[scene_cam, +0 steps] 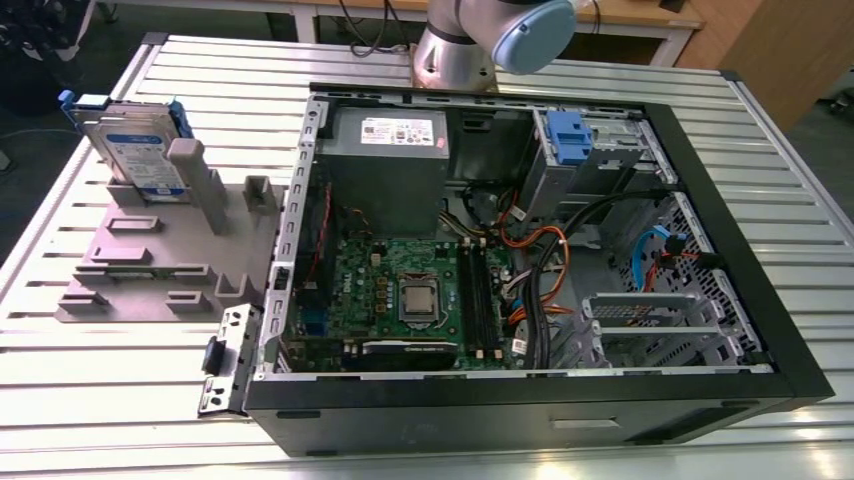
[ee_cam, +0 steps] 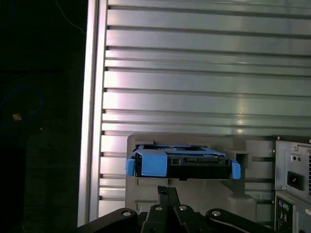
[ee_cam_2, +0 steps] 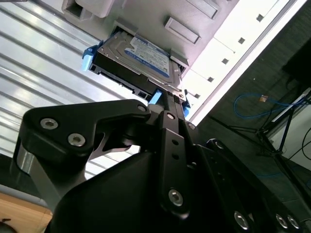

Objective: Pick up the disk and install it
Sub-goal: 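Pick up the disk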

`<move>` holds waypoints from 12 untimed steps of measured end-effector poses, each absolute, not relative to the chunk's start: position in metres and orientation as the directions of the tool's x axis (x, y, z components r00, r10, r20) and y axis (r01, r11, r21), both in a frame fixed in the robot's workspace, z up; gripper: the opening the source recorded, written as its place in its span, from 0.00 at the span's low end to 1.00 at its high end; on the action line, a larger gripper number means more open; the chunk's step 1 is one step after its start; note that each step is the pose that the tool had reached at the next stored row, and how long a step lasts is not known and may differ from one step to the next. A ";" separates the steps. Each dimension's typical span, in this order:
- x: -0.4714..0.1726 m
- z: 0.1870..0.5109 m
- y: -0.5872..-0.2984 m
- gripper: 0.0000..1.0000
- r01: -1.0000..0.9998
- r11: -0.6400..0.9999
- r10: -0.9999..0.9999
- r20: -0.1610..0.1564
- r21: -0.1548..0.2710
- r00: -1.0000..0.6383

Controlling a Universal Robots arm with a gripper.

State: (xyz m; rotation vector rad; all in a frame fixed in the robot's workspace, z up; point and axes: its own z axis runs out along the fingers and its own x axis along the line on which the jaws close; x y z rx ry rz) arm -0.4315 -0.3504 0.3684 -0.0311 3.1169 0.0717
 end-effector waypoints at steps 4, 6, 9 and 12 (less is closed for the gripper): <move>-0.432 0.368 -0.350 0.11 -0.022 0.999 -0.021 -0.024 0.046 -0.999; -0.432 0.368 -0.350 0.11 -0.022 0.999 -0.021 -0.024 0.046 -0.999; -0.432 0.368 -0.350 0.11 -0.022 0.999 -0.021 -0.024 0.046 -0.999; -0.432 0.368 -0.350 0.11 -0.022 0.999 -0.021 -0.024 0.046 -0.999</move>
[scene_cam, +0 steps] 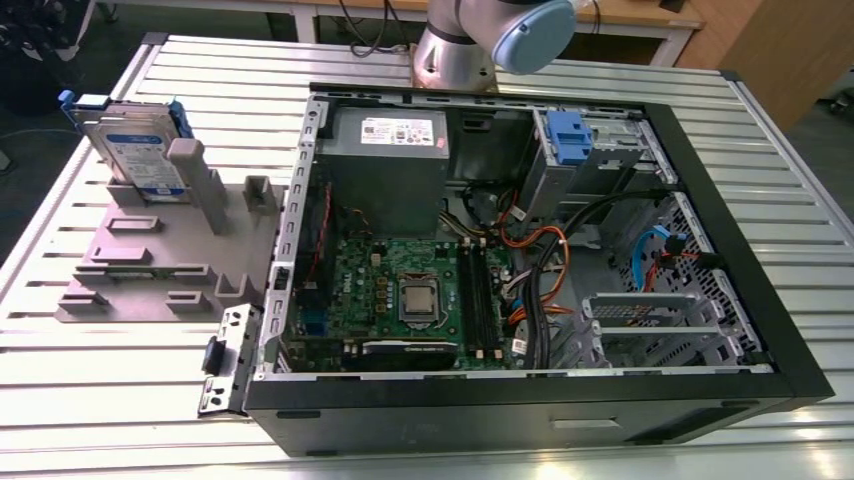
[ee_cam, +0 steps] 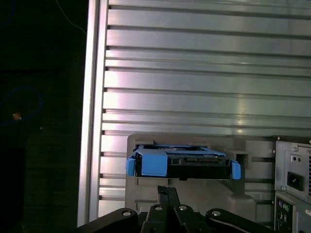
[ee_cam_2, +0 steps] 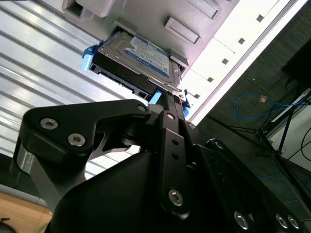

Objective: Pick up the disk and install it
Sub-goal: 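Pick up the disk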

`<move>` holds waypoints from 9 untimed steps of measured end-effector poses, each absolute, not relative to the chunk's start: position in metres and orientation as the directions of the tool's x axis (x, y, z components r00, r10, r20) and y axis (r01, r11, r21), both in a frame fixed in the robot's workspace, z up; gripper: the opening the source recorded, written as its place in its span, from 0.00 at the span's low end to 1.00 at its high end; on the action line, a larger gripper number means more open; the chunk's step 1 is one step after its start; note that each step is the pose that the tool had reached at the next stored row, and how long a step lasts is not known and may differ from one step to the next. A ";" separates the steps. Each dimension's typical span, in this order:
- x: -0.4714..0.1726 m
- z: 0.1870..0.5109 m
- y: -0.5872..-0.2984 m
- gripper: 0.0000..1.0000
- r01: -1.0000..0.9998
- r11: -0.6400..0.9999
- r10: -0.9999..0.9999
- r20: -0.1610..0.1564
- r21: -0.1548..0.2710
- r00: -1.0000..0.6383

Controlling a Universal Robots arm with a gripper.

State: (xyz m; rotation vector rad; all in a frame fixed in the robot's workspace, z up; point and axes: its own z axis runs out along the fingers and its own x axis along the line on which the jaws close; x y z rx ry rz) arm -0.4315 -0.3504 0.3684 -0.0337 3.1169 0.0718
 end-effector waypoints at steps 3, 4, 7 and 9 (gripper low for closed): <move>-0.432 0.368 -0.350 0.11 -0.024 0.999 -0.023 -0.024 0.046 -0.999; -0.432 0.368 -0.350 0.11 -0.027 0.999 -0.026 -0.024 0.046 -0.999; -0.432 0.368 -0.350 0.11 -0.057 0.997 -0.056 -0.024 0.046 -0.998; -0.432 0.368 -0.350 0.11 -0.089 0.995 -0.088 -0.024 0.046 -0.996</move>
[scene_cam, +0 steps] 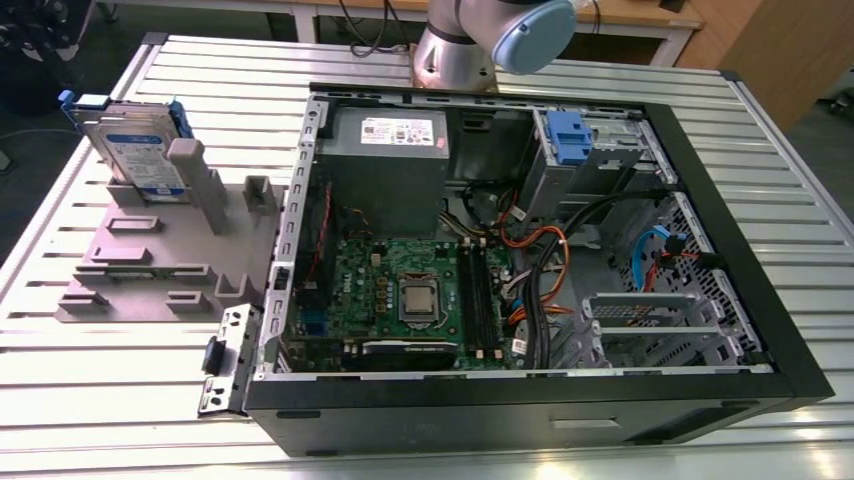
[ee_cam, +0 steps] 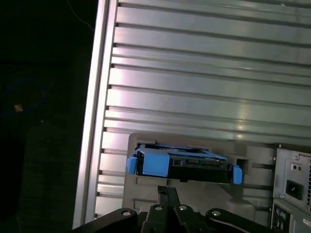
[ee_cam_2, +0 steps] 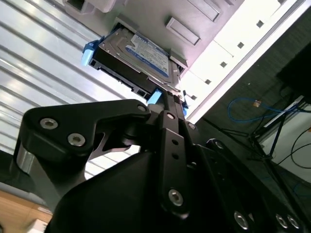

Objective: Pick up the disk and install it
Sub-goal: 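Pick up the disk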

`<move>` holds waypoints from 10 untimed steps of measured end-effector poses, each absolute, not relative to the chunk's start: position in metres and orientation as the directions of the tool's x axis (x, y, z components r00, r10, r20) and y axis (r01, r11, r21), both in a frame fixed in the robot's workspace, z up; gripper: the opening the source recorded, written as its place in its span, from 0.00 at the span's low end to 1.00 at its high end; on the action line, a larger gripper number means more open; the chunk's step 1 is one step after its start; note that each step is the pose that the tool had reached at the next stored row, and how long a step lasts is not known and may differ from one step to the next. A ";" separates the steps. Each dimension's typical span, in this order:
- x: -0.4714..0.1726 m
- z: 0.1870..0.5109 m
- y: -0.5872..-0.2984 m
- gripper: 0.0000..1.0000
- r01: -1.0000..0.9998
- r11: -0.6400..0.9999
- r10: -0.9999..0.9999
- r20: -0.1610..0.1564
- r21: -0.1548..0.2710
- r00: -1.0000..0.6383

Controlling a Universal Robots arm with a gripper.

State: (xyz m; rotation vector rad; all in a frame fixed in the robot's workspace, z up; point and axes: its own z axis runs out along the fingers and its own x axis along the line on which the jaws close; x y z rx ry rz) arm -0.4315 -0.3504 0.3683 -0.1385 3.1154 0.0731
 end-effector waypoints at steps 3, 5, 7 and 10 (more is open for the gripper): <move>-0.432 0.368 -0.350 0.11 -0.137 0.990 -0.136 -0.024 0.046 -0.990; -0.432 0.368 -0.350 0.11 -0.170 0.984 -0.169 -0.024 0.046 -0.985; -0.432 0.368 -0.350 0.11 -0.203 0.978 -0.203 -0.024 0.046 -0.979; -0.432 0.368 -0.350 0.11 -0.257 0.965 -0.256 -0.024 0.046 -0.966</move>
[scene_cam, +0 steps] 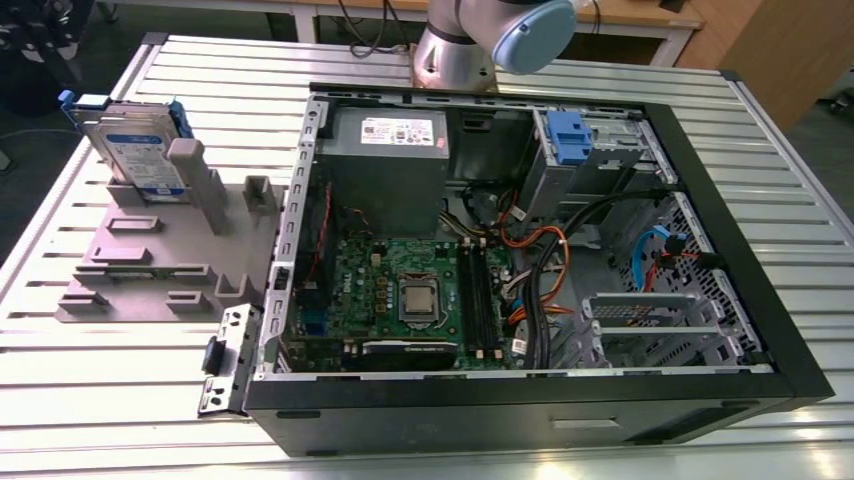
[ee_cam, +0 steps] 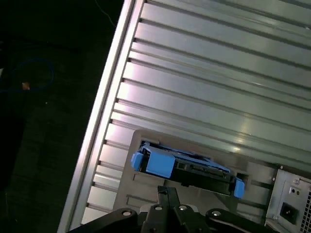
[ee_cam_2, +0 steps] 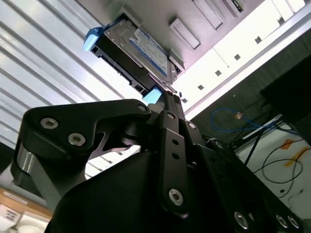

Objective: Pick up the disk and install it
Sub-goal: 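Pick up the disk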

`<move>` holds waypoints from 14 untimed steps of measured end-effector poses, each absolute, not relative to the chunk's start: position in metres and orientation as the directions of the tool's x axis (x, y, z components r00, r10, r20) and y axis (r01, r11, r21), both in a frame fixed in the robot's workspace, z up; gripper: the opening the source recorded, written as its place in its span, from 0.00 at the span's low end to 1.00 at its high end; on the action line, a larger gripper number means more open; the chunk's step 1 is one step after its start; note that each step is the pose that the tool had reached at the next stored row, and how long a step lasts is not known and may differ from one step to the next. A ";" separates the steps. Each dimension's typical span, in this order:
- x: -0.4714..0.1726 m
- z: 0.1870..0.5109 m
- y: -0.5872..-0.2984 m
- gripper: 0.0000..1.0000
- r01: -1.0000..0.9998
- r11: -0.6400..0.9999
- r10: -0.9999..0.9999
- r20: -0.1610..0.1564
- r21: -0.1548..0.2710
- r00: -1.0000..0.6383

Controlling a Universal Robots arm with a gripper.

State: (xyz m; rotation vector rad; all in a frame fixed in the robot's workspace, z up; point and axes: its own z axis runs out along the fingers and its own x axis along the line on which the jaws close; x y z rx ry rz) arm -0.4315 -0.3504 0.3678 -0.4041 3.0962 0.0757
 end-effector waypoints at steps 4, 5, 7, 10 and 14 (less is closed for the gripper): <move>-0.431 0.367 -0.350 0.11 -0.322 0.945 -0.322 -0.025 0.046 -0.947; -0.431 0.367 -0.350 0.11 -0.340 0.940 -0.339 -0.025 0.046 -0.941; -0.432 0.367 -0.350 0.11 -0.374 0.926 -0.373 -0.025 0.045 -0.927; -0.432 0.366 -0.350 0.11 -0.423 0.905 -0.423 -0.025 0.045 -0.906; -0.432 0.365 -0.350 0.11 -0.489 0.871 -0.488 -0.025 0.045 -0.872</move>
